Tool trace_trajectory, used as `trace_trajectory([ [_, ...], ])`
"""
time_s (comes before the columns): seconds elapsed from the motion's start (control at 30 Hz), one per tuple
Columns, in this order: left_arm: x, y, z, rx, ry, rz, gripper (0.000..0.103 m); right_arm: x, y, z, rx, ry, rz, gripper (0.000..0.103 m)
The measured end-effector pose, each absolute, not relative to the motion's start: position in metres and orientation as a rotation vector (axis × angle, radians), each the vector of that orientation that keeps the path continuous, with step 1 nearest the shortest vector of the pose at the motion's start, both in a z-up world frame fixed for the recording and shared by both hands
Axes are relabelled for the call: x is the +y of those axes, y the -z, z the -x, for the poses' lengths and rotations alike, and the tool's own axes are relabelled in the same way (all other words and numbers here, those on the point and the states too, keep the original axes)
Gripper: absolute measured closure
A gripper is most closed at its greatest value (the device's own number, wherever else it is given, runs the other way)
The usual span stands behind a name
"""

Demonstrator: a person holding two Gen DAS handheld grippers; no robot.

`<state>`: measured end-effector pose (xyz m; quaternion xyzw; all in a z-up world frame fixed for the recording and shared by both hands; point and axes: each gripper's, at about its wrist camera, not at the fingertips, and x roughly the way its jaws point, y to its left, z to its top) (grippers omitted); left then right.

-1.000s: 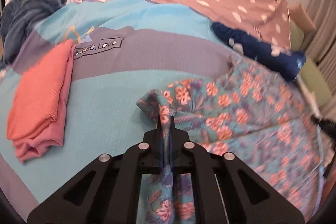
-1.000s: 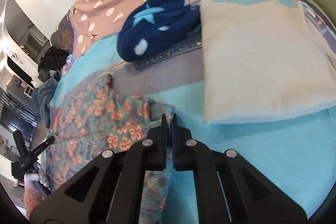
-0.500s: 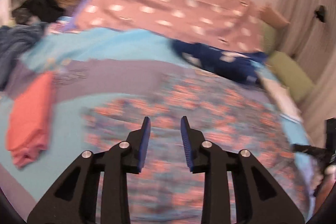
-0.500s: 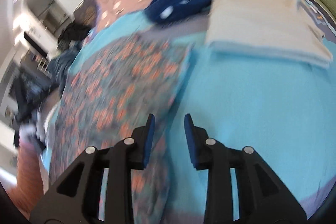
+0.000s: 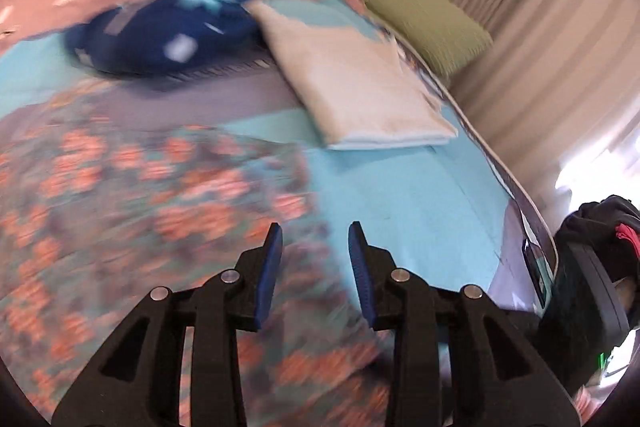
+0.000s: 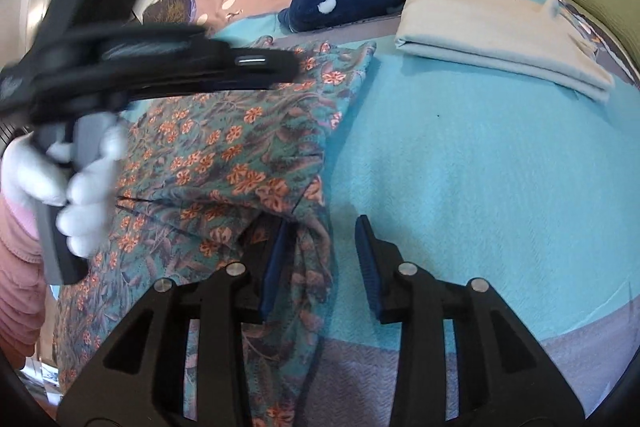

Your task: Fold small clothes

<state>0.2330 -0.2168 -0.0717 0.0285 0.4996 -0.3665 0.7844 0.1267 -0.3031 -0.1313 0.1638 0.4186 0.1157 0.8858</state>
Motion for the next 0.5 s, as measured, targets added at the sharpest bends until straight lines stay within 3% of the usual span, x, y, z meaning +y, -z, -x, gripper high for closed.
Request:
trace_trajectory([
  [0.1, -0.249, 0.100, -0.251, 1.162, 0.764, -0.069, 0.068, -0.309, 0.133, -0.127, 0.860, -0.258, -0.385, 0.068],
  [0.27, -0.250, 0.103, -0.264, 1.149, 0.769, 0.076, 0.069, -0.312, 0.134, -0.127, 0.857, -0.264, -0.404, 0.068],
  [0.5, -0.171, 0.048, -0.212, 0.961, 0.693, 0.023, 0.065, -0.310, 0.133, -0.126, 0.850, -0.248, -0.378, 0.068],
])
